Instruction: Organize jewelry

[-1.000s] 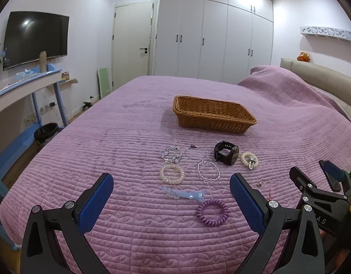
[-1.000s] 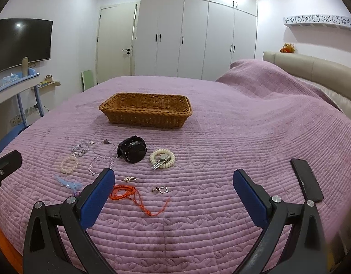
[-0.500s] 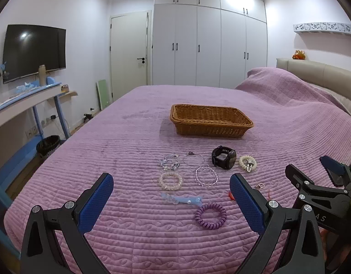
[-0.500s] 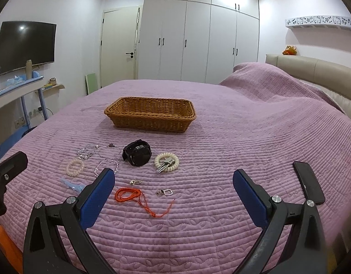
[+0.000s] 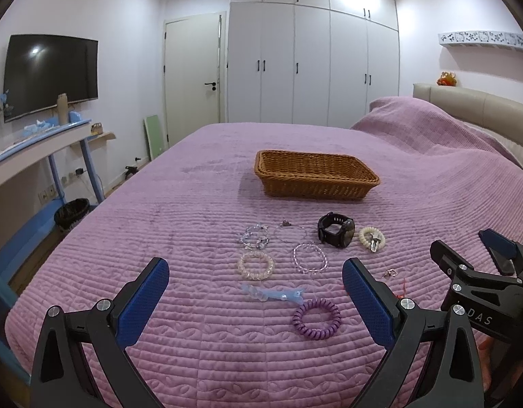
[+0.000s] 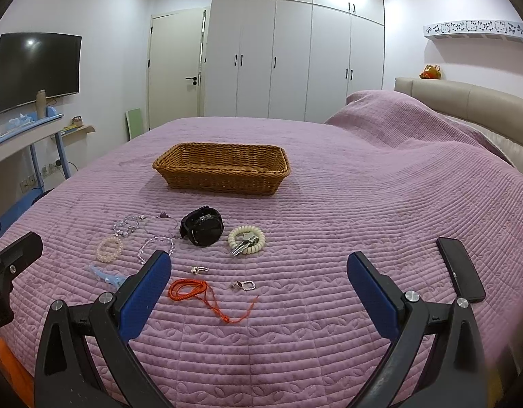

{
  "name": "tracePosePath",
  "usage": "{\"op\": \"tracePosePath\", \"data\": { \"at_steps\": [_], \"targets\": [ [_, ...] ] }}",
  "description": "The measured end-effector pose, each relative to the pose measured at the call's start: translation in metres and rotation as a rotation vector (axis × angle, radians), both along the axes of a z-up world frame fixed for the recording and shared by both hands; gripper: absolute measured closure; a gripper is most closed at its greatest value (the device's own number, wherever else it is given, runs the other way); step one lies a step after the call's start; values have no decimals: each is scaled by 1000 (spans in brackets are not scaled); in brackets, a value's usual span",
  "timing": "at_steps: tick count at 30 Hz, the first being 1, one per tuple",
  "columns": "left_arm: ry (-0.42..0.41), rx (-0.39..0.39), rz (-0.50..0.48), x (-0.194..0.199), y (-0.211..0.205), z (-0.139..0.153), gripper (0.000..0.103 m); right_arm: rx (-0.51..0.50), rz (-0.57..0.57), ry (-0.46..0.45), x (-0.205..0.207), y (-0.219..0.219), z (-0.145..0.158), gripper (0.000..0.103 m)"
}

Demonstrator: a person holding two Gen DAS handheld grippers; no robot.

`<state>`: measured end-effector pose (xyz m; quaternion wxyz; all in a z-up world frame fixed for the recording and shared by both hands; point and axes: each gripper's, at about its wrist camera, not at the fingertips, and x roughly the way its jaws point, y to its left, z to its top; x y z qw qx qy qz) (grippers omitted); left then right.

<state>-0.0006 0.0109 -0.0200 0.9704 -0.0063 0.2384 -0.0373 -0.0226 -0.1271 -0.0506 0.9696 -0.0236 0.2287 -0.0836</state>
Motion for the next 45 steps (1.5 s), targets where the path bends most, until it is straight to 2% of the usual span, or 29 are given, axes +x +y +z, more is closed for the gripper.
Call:
{"op": "tracePosePath", "data": {
  "at_steps": [22,28,31,35,37,38,40,43,44,45],
  "targets": [
    [25,-22,-9,7,6,-6,1,-10,9,4,3,1,-3,0],
    [28,0,-17,9,6,-8,1,-26,11,5,3,4,-5,0],
    [48,8,-57,12,16,-9,1,-40,6,17,7,0,-7,0],
    [118,46,-124,20,38,-20,2,-42,15,61,14,-11,-14,0],
    [161,53,-174,26,46,-27,2,-36,34,83,18,-16,-18,4],
    [182,50,-200,30,48,-31,2,-26,50,104,22,-18,-22,10],
    [218,39,-245,38,51,-37,2,4,85,144,28,-22,-28,11],
    [284,59,-346,59,49,-48,14,77,151,202,37,-29,-37,14],
    [310,66,-365,67,48,-51,19,100,173,220,40,-31,-38,18],
    [336,65,-382,76,48,-53,21,117,196,235,43,-33,-39,26]
  ]
}}
